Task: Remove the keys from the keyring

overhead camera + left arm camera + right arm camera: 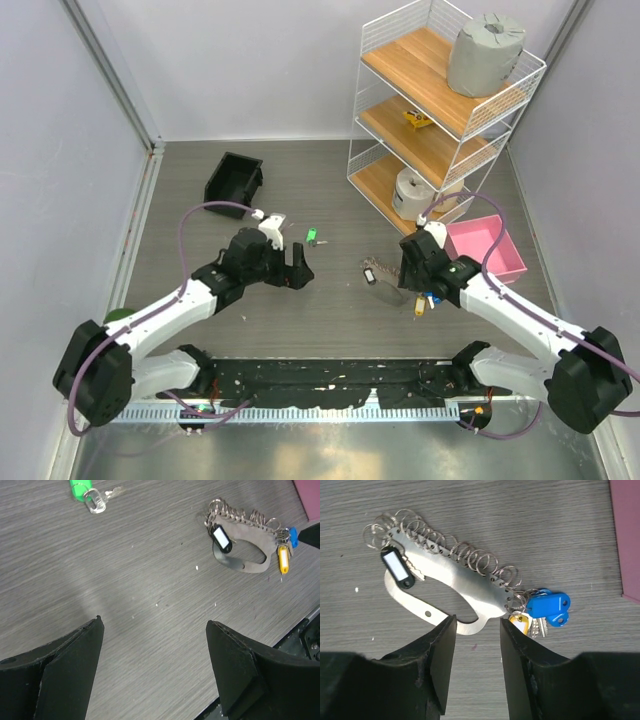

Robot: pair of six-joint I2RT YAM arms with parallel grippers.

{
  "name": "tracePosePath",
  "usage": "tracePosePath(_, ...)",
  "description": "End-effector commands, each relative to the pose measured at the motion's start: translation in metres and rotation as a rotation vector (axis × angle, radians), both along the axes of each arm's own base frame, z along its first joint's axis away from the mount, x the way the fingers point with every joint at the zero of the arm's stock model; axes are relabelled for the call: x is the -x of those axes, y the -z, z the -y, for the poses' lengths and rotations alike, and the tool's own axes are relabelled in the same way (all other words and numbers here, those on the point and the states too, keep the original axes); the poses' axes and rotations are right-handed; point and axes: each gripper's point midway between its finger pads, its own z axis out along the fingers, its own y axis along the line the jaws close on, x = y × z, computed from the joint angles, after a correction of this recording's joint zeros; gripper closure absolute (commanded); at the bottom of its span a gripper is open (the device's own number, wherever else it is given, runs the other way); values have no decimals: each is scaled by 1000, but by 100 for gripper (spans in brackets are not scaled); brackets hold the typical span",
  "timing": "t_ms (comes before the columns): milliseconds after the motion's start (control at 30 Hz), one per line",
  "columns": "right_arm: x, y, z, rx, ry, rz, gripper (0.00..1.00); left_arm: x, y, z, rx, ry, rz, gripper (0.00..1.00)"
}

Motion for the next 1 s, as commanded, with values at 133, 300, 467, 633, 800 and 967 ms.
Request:
tracePosePath(133,-11,10,28,50,207,19,60,-21,-30,37,132,72,96,11)
tracePosePath(300,-10,19,31,35,211,12,66,-20,-29,40,127,95,101,11)
tracePosePath(467,-28,11,-7,-37,77,31,67,-23,-26,38,120,80,109,11)
tracePosePath(633,-58,-9,-54,11,-29,51,69,-25,-29,23,104,14,150,12)
tracePosePath(800,-76,-10,-92,46,-86,47,71,-24,-31,3,71,-58,188,12)
tracePosePath(967,-95,1,-113,68,-80,31,73,-19,-32,-12,32,-83,213,12)
